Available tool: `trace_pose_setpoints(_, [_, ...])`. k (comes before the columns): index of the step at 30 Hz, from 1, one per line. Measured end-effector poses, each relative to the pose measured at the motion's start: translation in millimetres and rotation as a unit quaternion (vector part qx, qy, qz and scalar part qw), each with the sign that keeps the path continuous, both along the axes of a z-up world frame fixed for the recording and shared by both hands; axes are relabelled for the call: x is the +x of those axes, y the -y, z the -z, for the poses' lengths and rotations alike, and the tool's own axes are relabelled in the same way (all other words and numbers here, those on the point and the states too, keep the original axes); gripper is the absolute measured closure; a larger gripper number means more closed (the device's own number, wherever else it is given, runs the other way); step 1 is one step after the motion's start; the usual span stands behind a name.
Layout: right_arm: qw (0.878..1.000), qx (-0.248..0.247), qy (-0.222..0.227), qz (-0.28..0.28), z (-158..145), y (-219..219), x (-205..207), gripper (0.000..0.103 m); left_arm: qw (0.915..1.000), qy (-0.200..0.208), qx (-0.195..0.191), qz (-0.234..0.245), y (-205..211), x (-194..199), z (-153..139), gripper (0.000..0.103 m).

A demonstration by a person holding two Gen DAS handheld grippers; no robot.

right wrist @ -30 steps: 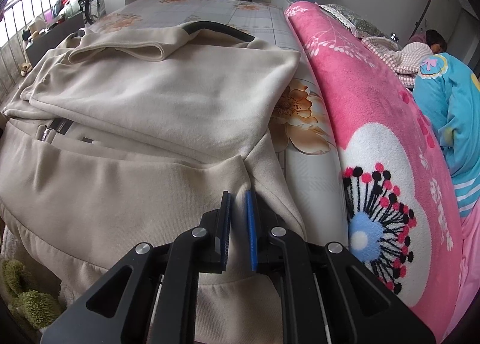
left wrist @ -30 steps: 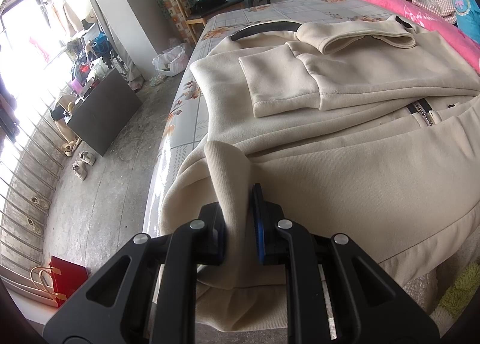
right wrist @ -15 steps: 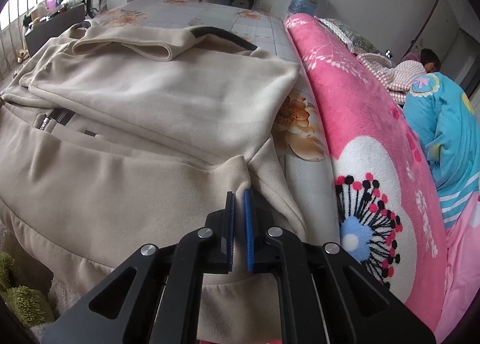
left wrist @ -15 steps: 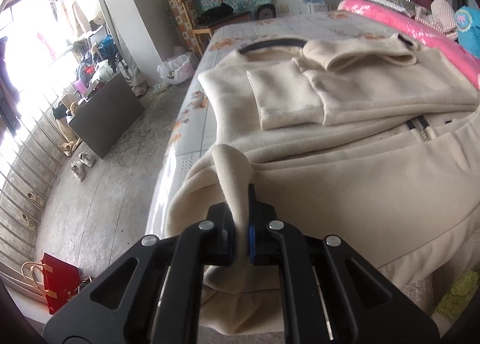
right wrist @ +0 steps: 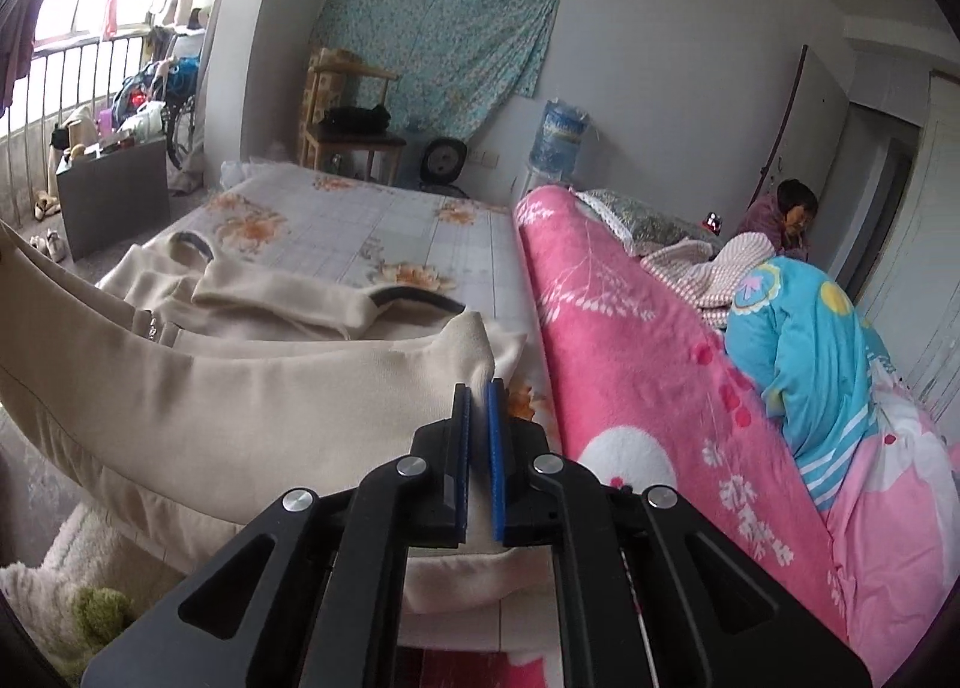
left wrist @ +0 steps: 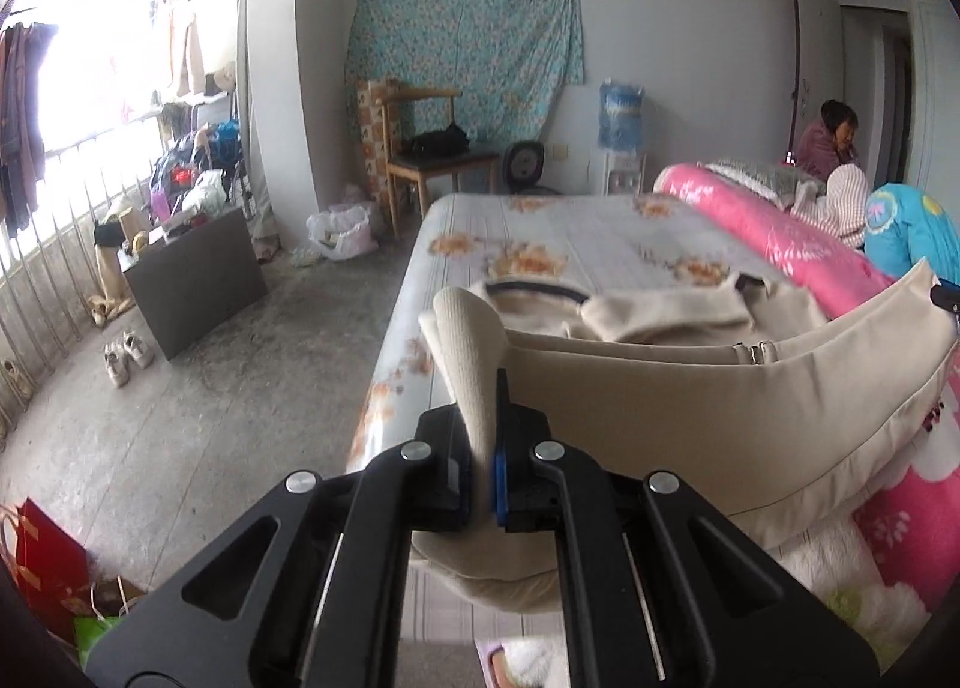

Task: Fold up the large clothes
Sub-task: 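Lift the jacket side with both grippers and fold it over the body, then lay the folded side down and open both grippers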

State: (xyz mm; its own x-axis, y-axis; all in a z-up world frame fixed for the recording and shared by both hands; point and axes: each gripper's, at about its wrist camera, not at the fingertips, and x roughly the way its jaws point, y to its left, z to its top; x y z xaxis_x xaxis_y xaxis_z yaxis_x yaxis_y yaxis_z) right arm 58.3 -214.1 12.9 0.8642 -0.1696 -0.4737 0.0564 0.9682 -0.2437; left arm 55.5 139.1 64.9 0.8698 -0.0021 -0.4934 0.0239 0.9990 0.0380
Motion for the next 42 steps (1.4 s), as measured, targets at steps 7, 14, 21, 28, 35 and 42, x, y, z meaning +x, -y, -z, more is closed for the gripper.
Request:
trace_pose_setpoints(7, [0.999, -0.009, 0.037, 0.000, -29, 11, 93, 0.097, 0.9992, 0.012, -0.017, 0.034, -18, 100, -35, 0.098])
trace_pose_setpoints(14, [0.999, 0.029, -0.030, 0.009, 9, 28, 224, 0.097, 0.9903, -0.114, -0.069, 0.040, -28, 244, 15, 0.096])
trace_pose_setpoints(21, [0.990, 0.075, -0.115, 0.025, 72, 47, 255, 0.086, 0.9746, -0.198, -0.104, -0.007, -61, 280, 73, 0.084])
trace_pose_setpoints(28, [0.979, 0.141, -0.118, -0.082, 55, 48, 175, 0.082, 0.9727, -0.162, -0.146, 0.080, -44, 208, 41, 0.084])
trace_pose_setpoints(35, [0.963, 0.137, -0.217, -0.082, 116, 57, 149, 0.084, 0.9616, -0.227, -0.146, 0.048, -46, 170, 103, 0.087])
trace_pose_setpoints(42, [0.963, 0.174, -0.202, -0.039, 114, 86, 132, 0.082, 0.9663, -0.214, -0.142, 0.011, -74, 144, 101, 0.074])
